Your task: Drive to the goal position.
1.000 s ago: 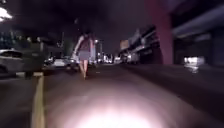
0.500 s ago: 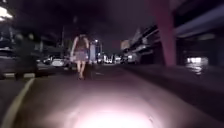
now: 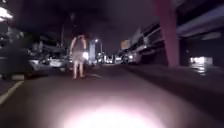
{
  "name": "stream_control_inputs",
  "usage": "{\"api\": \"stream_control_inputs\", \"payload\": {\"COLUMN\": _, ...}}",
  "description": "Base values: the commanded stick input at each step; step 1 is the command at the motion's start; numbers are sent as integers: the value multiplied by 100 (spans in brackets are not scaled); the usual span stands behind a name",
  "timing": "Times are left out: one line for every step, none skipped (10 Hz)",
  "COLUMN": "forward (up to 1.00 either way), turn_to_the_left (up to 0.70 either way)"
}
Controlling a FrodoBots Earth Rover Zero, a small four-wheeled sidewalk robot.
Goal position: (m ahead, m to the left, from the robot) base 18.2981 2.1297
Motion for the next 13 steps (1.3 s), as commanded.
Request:
{"api": "stream_control_inputs", "payload": {"forward": 100, "turn_to_the_left": 0}}
{"api": "stream_control_inputs", "payload": {"forward": 100, "turn_to_the_left": 0}}
{"api": "stream_control_inputs", "payload": {"forward": 100, "turn_to_the_left": 0}}
{"api": "stream_control_inputs", "payload": {"forward": 100, "turn_to_the_left": 0}}
{"api": "stream_control_inputs", "payload": {"forward": 100, "turn_to_the_left": 0}}
{"api": "stream_control_inputs", "payload": {"forward": 100, "turn_to_the_left": 0}}
{"api": "stream_control_inputs", "payload": {"forward": 100, "turn_to_the_left": 0}}
{"api": "stream_control_inputs", "payload": {"forward": 100, "turn_to_the_left": 0}}
{"api": "stream_control_inputs", "payload": {"forward": 100, "turn_to_the_left": 0}}
{"api": "stream_control_inputs", "payload": {"forward": 100, "turn_to_the_left": 0}}
{"api": "stream_control_inputs", "payload": {"forward": 100, "turn_to_the_left": 0}}
{"api": "stream_control_inputs", "payload": {"forward": 100, "turn_to_the_left": 0}}
{"api": "stream_control_inputs", "payload": {"forward": 100, "turn_to_the_left": 0}}
